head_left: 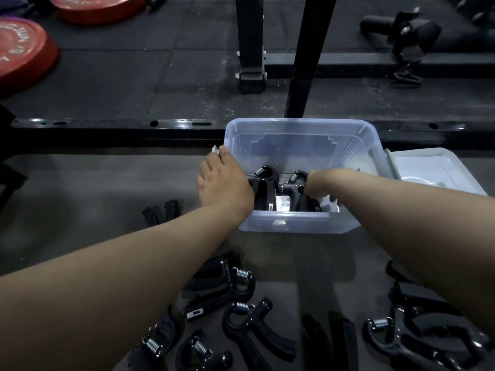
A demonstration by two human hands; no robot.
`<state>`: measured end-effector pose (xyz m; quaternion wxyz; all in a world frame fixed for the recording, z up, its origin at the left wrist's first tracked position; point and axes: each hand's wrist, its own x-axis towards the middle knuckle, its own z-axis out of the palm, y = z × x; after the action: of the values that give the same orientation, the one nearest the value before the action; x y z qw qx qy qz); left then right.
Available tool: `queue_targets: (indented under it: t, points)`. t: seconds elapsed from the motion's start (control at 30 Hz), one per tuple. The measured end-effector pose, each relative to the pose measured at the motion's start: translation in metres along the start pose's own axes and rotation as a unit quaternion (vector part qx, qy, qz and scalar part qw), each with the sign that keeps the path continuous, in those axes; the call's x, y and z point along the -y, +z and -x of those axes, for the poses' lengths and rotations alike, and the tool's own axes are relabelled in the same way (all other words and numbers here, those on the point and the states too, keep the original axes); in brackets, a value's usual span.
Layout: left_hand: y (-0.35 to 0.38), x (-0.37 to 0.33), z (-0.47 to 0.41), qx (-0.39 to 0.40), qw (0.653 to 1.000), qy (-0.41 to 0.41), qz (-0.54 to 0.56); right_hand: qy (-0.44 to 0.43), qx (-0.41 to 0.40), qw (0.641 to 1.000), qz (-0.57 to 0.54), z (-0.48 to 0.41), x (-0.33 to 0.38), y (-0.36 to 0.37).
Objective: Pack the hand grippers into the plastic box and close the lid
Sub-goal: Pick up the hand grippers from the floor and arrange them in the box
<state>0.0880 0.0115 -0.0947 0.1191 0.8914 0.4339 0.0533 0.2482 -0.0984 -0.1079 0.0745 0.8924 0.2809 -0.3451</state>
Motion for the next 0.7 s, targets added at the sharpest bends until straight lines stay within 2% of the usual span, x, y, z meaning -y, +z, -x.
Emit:
queue_targets:
  t: [0.2, 0.33, 0.4, 0.5, 0.53, 0.6, 0.67, 0.7]
  points:
    - [0.001, 0.000, -0.001, 0.002, 1.000, -0.008, 0.004, -0.025, -0.037, 0.996, -0.082, 0.010, -0.011, -0.005]
    - [-0.002, 0.000, -0.002, 0.013, 1.000, -0.018, 0.015, -0.075, -0.082, 0.969, -0.220, 0.030, -0.023, 0.002]
    - [-0.005, 0.001, -0.001, 0.023, 0.999, -0.018, 0.025, -0.121, -0.106, 0.958, -0.238, 0.045, -0.027, 0.009]
    - [-0.009, 0.001, 0.003, 0.034, 0.998, -0.020, 0.041, -0.194, -0.227, 0.938, -0.173, 0.074, -0.032, 0.019]
    - [-0.010, 0.001, 0.005, 0.038, 0.998, -0.021, 0.048, -0.232, -0.278, 0.919, -0.157, 0.088, -0.033, 0.024]
    - [-0.011, 0.000, 0.009, 0.047, 0.997, -0.021, 0.059, -0.342, -0.376, 0.855, -0.101, 0.116, -0.038, 0.040]
    - [-0.013, 0.000, 0.012, 0.049, 0.997, -0.024, 0.059, -0.428, -0.375, 0.822, -0.015, 0.141, -0.044, 0.069]
    - [-0.014, 0.000, 0.012, 0.050, 0.997, -0.026, 0.057, -0.457, -0.321, 0.829, 0.032, 0.151, -0.049, 0.090]
